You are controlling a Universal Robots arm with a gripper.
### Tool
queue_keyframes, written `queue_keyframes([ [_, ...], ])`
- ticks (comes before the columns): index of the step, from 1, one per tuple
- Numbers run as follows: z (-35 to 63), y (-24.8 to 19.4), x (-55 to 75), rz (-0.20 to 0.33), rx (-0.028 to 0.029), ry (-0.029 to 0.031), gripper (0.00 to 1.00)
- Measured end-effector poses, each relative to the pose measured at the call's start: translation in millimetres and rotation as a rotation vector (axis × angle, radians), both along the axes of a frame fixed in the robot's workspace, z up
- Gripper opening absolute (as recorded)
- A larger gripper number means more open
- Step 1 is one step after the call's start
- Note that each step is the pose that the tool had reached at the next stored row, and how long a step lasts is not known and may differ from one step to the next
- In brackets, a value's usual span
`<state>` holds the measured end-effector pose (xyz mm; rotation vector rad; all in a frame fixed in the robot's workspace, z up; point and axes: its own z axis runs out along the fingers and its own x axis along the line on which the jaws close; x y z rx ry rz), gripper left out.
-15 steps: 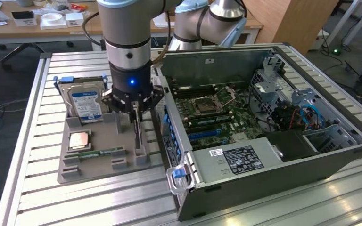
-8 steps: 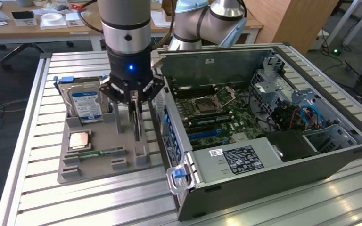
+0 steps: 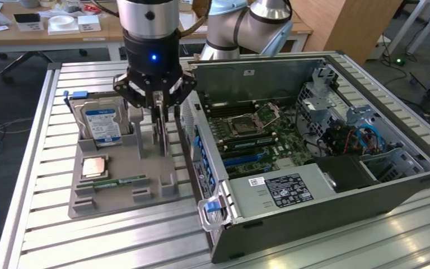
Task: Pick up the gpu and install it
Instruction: 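Pick up the gpu and move the gpu toward the slot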
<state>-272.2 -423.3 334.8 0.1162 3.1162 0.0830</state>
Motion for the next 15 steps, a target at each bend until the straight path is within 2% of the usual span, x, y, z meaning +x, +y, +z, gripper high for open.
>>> queue_keyframes([
  [15,68.2,0.0,0.0,0.0,-0.0001,0.0001,0.26],
])
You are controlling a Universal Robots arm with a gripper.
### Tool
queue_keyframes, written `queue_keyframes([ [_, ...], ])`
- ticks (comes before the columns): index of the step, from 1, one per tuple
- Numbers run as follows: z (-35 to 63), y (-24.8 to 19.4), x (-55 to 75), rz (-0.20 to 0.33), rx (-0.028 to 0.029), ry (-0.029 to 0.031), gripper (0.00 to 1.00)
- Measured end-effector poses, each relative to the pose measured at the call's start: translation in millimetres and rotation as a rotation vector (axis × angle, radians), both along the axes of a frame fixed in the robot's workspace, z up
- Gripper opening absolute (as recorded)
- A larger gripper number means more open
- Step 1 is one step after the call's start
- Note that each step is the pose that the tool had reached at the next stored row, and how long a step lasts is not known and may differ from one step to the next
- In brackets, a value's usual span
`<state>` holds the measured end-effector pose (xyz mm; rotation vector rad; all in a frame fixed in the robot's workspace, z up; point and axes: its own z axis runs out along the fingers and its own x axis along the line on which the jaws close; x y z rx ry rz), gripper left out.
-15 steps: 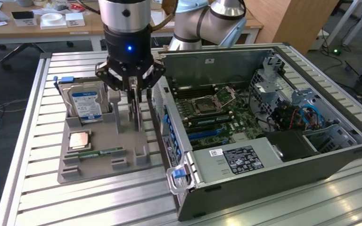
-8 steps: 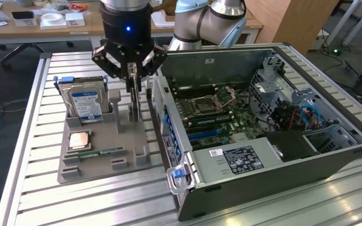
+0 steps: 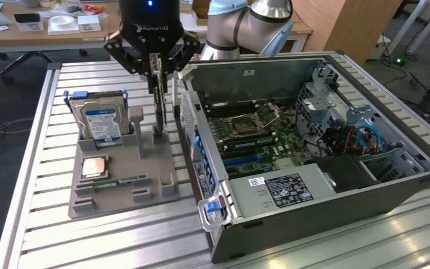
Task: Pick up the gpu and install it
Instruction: 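Pick up the gpu and move the gpu toward the slot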
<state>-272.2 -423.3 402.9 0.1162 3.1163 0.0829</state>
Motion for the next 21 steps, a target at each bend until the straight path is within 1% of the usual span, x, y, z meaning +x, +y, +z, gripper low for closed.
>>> queue_keyframes([
  [4,16.7,0.0,0.0,0.0,0.0,0.0,0.26],
  [8,28.2,0.0,0.0,0.0,0.0,-0.0001,0.26],
  [9,29.5,0.0,0.0,0.0,0.0001,-0.0002,0.26],
  [16,29.6,0.0,0.1,0.0,0.0001,0.0,0.26],
  [19,29.7,0.0,2.5,0.0,0.0,0.0001,0.26],
  [21,29.7,0.1,6.5,0.0,0.0,0.0,0.26],
])
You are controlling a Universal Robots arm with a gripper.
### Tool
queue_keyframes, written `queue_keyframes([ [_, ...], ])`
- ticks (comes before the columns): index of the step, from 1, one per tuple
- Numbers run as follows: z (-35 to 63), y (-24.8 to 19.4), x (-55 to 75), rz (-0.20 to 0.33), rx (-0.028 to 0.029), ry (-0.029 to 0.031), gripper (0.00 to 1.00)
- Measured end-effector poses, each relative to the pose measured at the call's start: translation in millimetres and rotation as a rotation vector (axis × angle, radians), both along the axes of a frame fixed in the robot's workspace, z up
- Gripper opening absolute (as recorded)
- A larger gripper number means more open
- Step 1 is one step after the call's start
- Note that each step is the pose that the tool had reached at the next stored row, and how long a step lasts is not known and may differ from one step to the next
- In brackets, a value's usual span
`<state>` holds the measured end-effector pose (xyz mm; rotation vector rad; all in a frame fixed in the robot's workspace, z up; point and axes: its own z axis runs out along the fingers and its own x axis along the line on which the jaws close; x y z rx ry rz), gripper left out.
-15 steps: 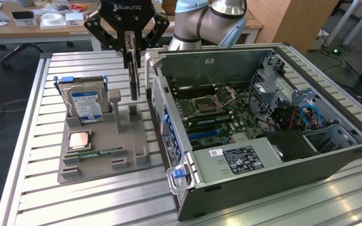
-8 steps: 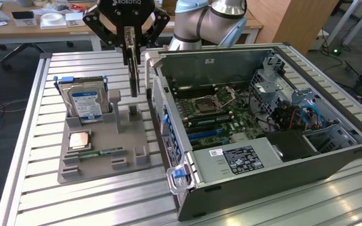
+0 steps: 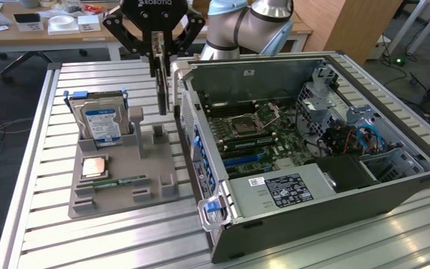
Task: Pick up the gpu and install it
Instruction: 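Pick up the gpu and move the gpu toward the slot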
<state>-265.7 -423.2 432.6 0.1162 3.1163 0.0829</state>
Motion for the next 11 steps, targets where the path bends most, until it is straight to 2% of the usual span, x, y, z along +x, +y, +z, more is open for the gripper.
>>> queue_keyframes([
  [5,0.0,0.2,13.3,0.0,0.0,0.0,0.26],
  [11,-0.1,0.8,35.5,0.0,0.0004,-0.0001,0.26],
])
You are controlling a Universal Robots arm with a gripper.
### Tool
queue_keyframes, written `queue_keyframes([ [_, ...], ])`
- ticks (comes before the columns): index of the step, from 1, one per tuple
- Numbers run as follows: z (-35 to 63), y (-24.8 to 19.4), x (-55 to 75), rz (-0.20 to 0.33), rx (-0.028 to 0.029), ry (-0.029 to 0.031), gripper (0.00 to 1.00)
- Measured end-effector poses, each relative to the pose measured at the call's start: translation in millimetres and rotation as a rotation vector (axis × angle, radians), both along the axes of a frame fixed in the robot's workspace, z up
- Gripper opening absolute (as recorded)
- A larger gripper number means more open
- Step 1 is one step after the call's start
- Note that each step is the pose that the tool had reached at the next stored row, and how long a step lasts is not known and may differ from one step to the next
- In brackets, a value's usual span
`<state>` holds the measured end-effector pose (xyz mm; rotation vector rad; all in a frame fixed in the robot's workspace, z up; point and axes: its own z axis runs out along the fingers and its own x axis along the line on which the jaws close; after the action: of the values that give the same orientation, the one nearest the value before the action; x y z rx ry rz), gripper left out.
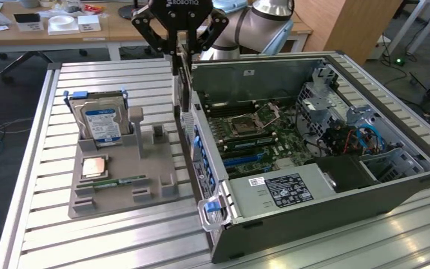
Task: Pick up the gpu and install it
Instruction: 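Pick up the gpu and move the gpu toward the slot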
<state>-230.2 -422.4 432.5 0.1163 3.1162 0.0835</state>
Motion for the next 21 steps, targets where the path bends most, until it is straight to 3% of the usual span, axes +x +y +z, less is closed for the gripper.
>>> queue_keyframes([
  [21,0.1,3.1,88.6,0.0,0.0034,0.0001,0.26],
])
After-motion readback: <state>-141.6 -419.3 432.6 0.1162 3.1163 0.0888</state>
